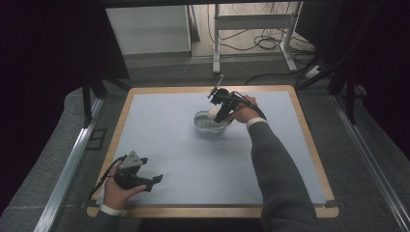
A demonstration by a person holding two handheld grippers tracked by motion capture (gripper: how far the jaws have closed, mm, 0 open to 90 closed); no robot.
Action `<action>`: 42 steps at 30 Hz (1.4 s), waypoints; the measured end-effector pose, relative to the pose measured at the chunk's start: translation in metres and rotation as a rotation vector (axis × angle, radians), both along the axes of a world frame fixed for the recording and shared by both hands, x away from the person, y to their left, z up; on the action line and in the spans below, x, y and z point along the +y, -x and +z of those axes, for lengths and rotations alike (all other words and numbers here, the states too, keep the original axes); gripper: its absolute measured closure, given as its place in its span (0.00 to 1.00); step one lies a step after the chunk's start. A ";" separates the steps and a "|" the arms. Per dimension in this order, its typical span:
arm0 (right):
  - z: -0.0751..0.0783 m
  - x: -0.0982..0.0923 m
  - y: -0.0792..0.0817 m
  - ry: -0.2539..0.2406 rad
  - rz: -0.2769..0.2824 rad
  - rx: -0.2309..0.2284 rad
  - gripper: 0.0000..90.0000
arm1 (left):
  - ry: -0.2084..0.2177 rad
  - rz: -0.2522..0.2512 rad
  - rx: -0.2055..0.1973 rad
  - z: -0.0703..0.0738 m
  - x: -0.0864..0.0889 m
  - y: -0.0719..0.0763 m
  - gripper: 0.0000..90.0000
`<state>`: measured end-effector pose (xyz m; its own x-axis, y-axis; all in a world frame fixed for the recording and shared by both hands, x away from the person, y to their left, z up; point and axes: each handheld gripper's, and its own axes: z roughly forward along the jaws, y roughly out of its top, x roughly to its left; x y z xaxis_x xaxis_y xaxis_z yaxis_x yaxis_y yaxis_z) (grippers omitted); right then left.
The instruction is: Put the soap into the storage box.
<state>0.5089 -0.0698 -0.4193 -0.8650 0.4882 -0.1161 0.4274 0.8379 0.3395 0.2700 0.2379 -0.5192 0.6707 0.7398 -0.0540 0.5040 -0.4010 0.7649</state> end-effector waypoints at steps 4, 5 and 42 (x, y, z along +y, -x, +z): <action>-0.002 0.002 -0.002 0.002 0.020 -0.006 0.55 | 0.001 -0.001 0.001 0.000 0.000 0.000 0.12; -0.002 0.003 -0.001 0.003 0.017 -0.006 0.55 | 0.002 -0.001 0.001 0.000 0.000 0.000 0.12; -0.027 0.029 -0.007 -0.021 0.068 -0.043 0.53 | -0.010 -0.015 0.010 -0.003 -0.005 -0.001 0.12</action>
